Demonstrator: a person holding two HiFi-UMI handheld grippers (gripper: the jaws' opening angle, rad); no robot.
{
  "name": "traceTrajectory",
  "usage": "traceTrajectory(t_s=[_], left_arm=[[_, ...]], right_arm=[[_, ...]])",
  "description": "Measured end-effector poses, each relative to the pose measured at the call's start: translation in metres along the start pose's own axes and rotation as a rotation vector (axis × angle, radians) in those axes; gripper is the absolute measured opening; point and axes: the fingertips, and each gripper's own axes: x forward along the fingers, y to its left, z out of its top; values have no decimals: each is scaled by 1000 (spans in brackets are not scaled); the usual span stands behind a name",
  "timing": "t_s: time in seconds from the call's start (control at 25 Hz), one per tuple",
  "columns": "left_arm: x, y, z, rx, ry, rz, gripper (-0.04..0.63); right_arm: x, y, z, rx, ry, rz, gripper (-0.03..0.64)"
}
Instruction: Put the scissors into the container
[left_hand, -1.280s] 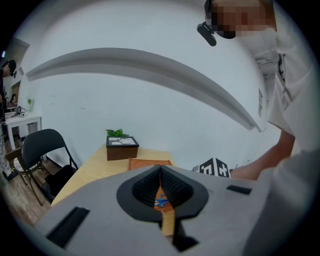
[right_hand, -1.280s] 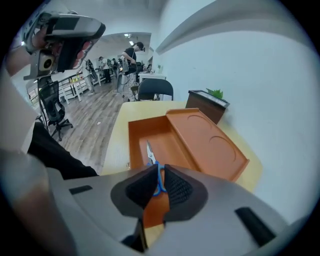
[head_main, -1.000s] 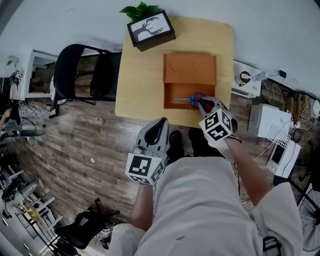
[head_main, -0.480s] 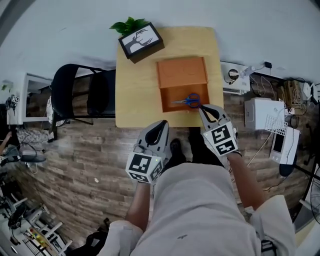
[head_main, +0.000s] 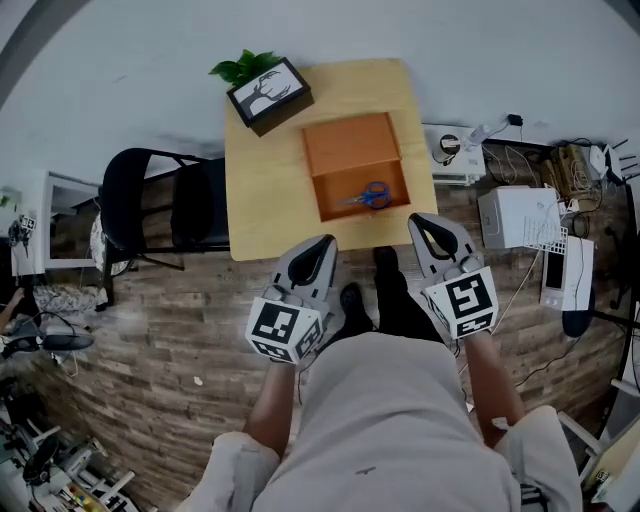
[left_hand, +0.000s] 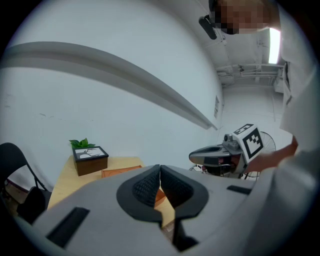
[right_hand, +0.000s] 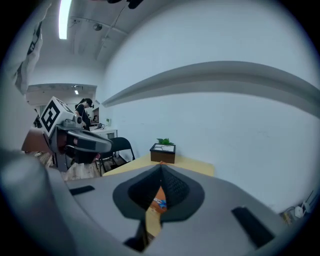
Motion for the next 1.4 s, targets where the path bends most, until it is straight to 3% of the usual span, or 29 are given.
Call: traceTrajectory(t_s=[0.48,0.84,1.4], left_arm=[[-33,-35,12,58,-10,-53,8],[-39,-34,21,65,-18,-30,8],[-33,-37,29,63,-41,-25,8]], right_arm=[[-61,25,14,53,-108,-33,0],[-72,20,14,94,-119,-44,-2],[-71,18,21,65,-137,-12,-2]])
